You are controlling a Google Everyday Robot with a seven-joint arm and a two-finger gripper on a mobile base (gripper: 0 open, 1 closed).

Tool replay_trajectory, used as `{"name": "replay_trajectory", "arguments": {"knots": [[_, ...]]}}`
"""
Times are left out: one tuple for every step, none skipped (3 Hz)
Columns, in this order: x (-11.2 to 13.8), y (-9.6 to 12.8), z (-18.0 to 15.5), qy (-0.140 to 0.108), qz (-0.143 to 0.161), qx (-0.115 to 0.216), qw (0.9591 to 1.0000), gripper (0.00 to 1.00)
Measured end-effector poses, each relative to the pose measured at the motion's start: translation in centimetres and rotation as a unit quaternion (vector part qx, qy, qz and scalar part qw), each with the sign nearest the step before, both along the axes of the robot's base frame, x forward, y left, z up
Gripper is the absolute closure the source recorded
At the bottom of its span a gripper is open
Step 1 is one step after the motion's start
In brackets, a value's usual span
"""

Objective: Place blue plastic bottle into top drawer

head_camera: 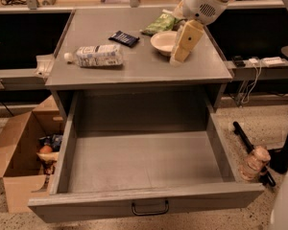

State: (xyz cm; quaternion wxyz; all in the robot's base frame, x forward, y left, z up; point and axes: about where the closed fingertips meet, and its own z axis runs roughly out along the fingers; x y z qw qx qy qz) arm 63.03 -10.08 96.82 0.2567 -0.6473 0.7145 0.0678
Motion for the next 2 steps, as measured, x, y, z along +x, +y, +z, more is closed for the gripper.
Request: {"name": "replay_trajectory", "arguments": {"knots": [[0.0,0.0,0.0,0.0,0.0,0.0,1.0,0.0],[3.1,2.5,-0.3,-0.008,-0.008,-0.007,0.9999,0.0]]}}
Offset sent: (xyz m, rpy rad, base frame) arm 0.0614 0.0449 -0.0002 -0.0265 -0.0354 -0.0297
